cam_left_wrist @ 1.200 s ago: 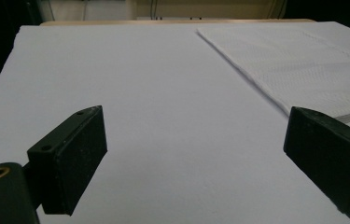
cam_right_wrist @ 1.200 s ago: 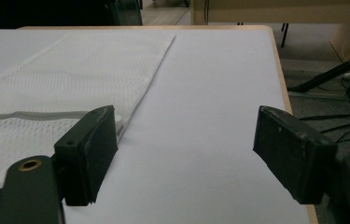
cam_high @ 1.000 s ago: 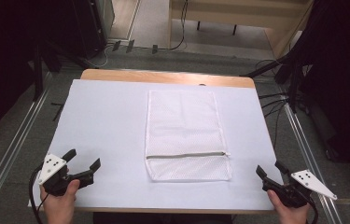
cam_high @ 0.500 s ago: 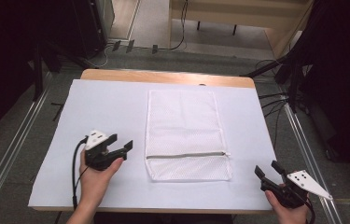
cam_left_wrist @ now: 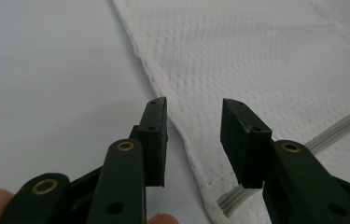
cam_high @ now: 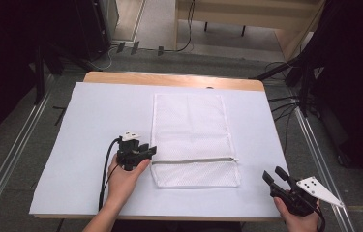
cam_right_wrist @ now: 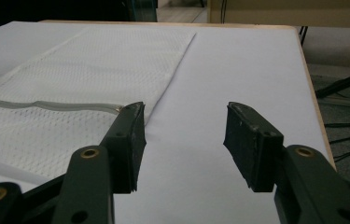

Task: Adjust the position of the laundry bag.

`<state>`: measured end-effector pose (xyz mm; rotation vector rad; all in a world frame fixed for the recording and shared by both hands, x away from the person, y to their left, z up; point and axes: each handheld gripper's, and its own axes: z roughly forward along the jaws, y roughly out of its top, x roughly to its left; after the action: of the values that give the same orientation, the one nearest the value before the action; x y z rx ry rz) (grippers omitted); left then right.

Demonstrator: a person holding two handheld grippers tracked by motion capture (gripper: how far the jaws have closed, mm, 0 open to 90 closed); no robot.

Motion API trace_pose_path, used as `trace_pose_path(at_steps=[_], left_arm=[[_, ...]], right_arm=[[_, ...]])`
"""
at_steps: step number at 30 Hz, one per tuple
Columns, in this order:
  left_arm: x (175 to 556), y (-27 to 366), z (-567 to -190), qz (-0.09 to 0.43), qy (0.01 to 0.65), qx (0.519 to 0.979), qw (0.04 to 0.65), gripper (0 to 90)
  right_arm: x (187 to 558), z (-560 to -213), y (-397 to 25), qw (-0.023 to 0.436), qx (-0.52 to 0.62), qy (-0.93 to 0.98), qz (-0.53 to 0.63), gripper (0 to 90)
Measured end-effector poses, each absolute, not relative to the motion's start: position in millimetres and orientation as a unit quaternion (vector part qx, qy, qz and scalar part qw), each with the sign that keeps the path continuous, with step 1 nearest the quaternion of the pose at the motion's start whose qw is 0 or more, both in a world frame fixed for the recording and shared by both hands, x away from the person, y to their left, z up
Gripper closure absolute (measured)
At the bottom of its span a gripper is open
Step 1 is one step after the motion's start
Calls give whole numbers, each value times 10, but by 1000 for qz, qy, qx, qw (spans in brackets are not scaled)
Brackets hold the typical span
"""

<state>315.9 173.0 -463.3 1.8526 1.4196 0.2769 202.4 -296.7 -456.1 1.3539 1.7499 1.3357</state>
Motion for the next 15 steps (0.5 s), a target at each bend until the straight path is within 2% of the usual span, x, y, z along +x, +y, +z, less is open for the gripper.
trace_pose_path(at_steps=[4,7,11,13,15], left_arm=[[3150,1762,-4673,94,575,711,393,588],[3143,1730,-4682,94,571,714,394,628],[3127,1663,-4685,87,565,723,389,701],[3119,1584,-4675,102,556,736,373,753],[3141,1597,-4695,74,550,738,382,847]], right_arm=[[2032,-4565,-2959,272,505,653,495,497],[2030,-4572,-2949,275,505,655,490,497],[2023,-4566,-2947,273,506,654,492,496],[2029,-4571,-2946,273,506,654,492,496],[2029,-4575,-2936,269,511,654,489,496]])
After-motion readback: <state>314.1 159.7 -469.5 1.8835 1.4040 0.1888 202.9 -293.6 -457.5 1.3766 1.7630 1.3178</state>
